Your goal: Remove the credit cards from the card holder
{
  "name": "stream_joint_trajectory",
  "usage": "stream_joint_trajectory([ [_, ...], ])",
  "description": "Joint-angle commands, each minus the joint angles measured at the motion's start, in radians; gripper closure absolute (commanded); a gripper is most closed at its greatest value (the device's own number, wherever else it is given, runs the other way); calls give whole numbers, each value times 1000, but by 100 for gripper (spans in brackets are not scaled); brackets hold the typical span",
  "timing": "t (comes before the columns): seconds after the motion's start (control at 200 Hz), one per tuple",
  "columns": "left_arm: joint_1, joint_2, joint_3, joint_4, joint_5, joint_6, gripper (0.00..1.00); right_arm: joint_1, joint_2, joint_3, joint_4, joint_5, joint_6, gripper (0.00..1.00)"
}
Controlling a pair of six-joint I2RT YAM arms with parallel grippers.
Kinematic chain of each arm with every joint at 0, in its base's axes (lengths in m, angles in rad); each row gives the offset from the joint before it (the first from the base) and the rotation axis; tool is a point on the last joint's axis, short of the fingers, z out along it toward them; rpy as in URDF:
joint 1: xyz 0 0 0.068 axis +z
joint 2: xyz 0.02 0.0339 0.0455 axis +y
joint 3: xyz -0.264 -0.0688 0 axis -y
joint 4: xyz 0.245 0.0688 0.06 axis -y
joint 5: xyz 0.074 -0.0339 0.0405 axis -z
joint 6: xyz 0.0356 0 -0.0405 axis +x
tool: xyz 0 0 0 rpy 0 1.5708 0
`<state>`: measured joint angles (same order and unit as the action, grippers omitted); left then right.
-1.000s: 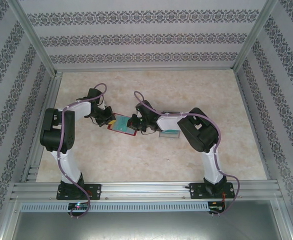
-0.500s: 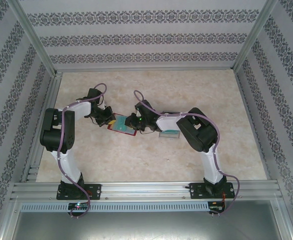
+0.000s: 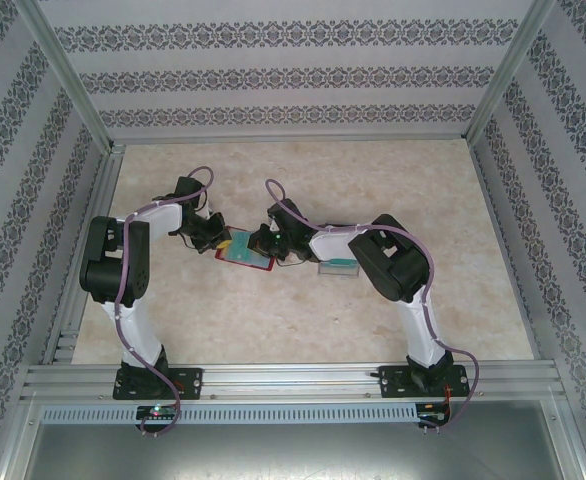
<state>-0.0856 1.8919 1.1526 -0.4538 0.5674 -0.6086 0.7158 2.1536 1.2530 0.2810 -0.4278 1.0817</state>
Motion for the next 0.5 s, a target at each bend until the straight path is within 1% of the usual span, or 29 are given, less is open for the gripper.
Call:
stream_joint_trajectory([
  [0.0,-9,56,-8,-82,-67,23,98,6,13,-5,4,29,2,97],
  [0.05,-9,57,-7,-85,-68,24,98,0,3,-17,6,30,-2,100],
  [0.495,-8,65,-1,-93,-75,31,98,-63,-109,-176,36,-4,-40,100],
])
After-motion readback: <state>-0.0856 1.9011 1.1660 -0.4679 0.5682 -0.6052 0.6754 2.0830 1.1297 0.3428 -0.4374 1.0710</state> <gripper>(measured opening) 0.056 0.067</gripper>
